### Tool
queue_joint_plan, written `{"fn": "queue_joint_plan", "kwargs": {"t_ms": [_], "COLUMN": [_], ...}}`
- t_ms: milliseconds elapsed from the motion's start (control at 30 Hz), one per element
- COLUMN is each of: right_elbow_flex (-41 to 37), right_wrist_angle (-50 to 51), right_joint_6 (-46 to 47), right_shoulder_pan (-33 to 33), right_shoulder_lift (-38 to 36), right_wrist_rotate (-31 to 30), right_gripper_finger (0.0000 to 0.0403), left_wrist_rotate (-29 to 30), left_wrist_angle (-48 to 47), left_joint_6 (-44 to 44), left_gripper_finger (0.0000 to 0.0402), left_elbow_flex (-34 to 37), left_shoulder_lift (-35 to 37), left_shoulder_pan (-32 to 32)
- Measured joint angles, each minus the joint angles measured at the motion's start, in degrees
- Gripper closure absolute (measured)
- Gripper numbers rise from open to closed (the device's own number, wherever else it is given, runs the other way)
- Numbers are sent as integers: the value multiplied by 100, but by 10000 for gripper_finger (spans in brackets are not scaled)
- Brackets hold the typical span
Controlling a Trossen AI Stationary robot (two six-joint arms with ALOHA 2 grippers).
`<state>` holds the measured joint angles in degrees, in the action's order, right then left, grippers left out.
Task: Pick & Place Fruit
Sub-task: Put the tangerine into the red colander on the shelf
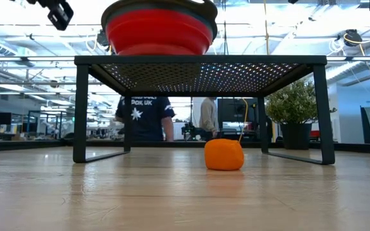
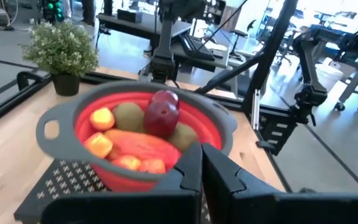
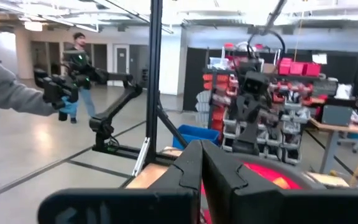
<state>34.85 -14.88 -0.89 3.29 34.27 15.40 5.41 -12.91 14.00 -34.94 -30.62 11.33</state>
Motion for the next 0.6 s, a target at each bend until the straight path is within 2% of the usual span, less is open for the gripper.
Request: {"fn": "queue_joint_plan", "kwargs": {"t_ms": [300, 467, 600], "right_elbow_flex": [48, 327, 644], "right_wrist_angle": [-524, -522, -502], "right_joint_6": [-61, -197, -437], "right_shoulder_pan": [428, 724, 955], "right_shoulder_lift": [373, 604, 866], "right_wrist_rotate": [-50, -354, -364], "right_gripper_finger": [403, 403, 403], "left_wrist_rotate": [19, 68, 68], "left_wrist_angle": [553, 785, 974], "left_joint_6": [32, 154, 176], "left_gripper_finger": [400, 396, 399], "left_elbow_flex": [718, 1086, 1369], "left_shoulder_lift": [584, 877, 1078], "left_shoulder_pan": [-7, -7, -7]}}
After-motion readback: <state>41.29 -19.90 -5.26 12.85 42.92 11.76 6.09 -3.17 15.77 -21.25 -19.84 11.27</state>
